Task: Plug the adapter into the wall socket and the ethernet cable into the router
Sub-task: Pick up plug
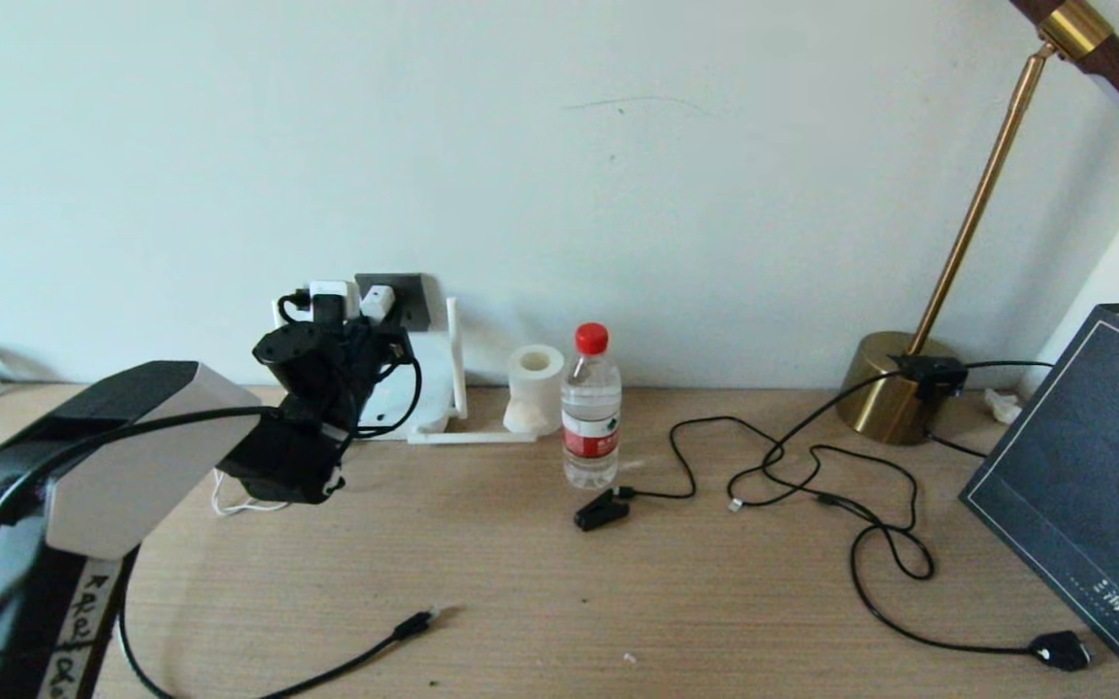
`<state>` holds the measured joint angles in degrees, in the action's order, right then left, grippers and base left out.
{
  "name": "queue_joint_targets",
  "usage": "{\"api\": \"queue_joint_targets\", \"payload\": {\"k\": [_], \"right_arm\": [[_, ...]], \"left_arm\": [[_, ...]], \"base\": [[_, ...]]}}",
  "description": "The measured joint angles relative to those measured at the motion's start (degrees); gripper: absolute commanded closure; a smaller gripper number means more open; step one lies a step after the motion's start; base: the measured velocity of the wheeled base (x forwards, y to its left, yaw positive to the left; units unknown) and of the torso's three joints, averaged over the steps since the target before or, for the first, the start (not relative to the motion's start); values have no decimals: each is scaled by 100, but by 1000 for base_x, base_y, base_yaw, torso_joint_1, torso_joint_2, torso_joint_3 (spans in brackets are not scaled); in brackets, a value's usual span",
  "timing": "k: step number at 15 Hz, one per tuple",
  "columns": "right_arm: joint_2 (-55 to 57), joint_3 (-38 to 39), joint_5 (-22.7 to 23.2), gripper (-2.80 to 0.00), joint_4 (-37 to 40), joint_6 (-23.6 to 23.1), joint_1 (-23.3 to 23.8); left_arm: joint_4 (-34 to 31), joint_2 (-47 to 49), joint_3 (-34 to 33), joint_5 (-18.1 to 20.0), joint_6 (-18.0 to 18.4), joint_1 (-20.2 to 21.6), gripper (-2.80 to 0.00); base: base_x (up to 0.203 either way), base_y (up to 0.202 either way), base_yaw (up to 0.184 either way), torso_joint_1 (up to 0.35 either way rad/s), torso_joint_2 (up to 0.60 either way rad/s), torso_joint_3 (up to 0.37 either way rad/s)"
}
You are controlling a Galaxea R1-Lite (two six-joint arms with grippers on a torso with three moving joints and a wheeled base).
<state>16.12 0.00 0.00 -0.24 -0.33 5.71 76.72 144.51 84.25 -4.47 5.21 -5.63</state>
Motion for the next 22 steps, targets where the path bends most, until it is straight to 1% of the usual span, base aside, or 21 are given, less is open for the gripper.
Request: {"api": "queue_joint_targets", "payload": {"k": [4, 7, 13, 22], "right_arm": [[0, 0, 0, 0, 2, 2, 0], [0, 0, 0, 0, 0, 0, 0], [0, 0, 0, 0, 0, 2, 0], [0, 0, 0, 0, 0, 2, 0]], "left_arm": [[-1, 83, 150, 150, -4, 27, 0], [7, 89, 161, 189, -6, 76, 0], [16, 64, 150, 195, -14, 163, 0], [23, 73, 150, 164, -4, 136, 0]], "base": [[0, 0, 0, 0, 0, 0], [0, 0, 0, 0, 0, 0], [0, 0, 0, 0, 0, 0], [0, 0, 0, 0, 0, 0]]}}
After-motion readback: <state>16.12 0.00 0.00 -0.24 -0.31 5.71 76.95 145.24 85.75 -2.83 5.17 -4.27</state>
